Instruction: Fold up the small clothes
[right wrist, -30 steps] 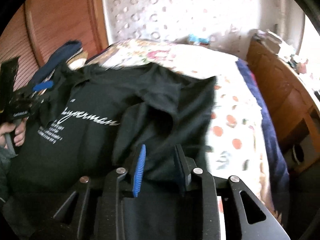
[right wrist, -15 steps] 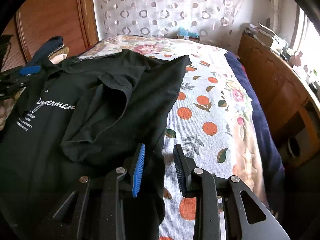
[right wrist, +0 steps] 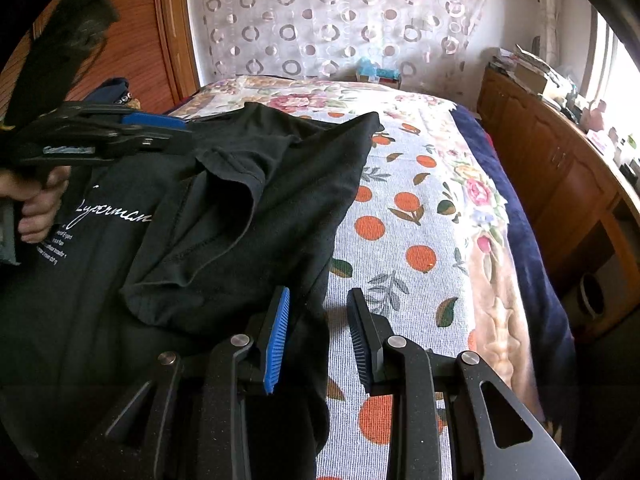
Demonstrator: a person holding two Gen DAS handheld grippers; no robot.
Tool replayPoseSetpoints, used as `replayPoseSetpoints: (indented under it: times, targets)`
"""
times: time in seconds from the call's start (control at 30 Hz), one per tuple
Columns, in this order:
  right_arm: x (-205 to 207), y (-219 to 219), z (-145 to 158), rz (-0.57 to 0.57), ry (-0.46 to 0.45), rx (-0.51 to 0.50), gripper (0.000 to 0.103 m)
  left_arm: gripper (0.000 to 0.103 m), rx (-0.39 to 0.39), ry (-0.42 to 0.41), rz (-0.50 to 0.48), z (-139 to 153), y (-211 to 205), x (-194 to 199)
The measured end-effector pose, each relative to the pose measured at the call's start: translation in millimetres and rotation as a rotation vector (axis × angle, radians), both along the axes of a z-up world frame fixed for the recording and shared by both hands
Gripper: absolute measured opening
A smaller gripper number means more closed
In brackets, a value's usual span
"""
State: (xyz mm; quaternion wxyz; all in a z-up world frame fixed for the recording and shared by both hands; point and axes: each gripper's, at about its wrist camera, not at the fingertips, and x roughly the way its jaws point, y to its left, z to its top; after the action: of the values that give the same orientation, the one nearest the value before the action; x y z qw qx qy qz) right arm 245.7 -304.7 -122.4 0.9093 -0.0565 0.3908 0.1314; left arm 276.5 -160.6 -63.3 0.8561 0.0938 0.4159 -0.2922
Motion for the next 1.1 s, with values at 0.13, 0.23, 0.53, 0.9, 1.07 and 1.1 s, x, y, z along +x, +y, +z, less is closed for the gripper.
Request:
replayPoseSetpoints:
  times: [0.13,0.23,0.53,0.9,1.07,1.1]
  targets:
    - [2,-1,0,0.001,0.002,0.007,0.03,0.043,0.046,0.037,-0.004,-15,-13,8]
    - [2,-2,-1,0.001,0.003,0.008,0.03,0.034,0.064,0.048,-0.003,-22,-15,9]
    - [3,-2,-1,0.002,0.003,0.009,0.031,0.005,0.035,-0.007,0.021,-1,6,6]
    - [5,-3,-2,0.003,0.002,0.004,0.031,0.006,0.05,-0.077,0.148,21,62,14]
    - [4,-3,-2,0.003,0.001,0.002,0.031,0.039,0.06,-0.126,0.212,36,105,1]
    - [5,-3,-2,0.004,0.003,0.008,0.031,0.047,0.062,-0.141,0.226,40,117,-4]
